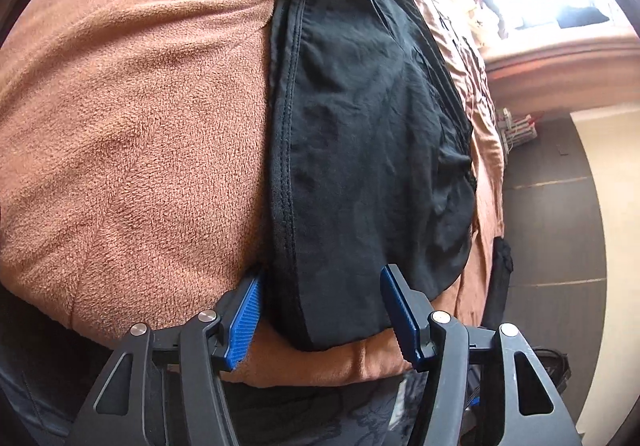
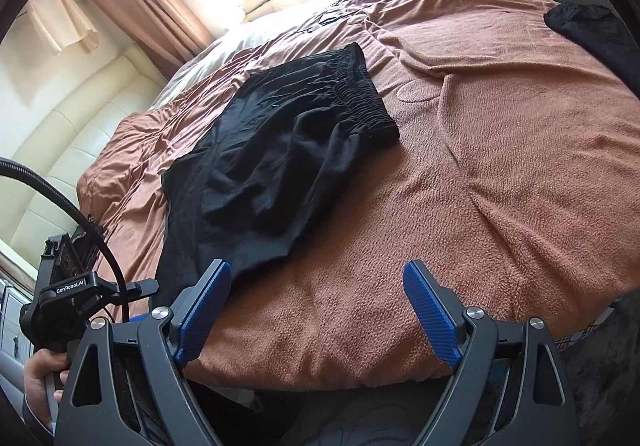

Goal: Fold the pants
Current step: 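Move both tools down to the black shorts, left at the leg hem, right at the waistband, then close the left gripper on the leg hem while the right gripper closes on the waistband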

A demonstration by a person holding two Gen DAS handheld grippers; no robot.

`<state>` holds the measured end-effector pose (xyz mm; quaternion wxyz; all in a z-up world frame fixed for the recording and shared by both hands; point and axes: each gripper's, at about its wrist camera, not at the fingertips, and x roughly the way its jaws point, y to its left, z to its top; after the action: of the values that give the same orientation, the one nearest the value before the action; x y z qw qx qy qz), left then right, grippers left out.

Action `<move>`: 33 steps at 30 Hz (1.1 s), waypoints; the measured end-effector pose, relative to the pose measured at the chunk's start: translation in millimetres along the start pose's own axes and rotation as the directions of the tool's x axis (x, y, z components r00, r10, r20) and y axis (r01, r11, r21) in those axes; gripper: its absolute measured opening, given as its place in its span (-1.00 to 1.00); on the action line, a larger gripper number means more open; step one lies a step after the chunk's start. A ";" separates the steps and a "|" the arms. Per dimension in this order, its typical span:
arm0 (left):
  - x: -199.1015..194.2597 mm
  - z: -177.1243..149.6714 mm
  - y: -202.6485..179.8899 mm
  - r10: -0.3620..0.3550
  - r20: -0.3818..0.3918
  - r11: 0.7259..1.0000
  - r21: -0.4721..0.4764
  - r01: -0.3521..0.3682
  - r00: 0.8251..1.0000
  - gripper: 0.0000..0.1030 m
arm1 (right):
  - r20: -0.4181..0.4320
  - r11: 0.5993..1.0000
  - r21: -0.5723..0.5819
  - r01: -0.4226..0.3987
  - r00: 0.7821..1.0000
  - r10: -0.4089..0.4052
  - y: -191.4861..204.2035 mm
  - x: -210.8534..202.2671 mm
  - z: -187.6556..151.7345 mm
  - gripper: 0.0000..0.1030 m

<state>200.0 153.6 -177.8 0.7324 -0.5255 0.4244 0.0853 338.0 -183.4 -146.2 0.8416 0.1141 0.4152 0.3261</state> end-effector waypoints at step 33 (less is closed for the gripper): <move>-46.1 15.3 -49.6 -0.103 0.152 0.991 0.103 0.088 0.983 -0.93 | 0.029 0.934 0.306 -0.183 0.983 0.183 -27.2 65.3 58.0 -0.98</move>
<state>207.7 159.8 -109.1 0.7910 -0.5013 0.3435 0.0707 424.0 -157.6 -163.0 0.7796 0.2815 0.4485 0.3345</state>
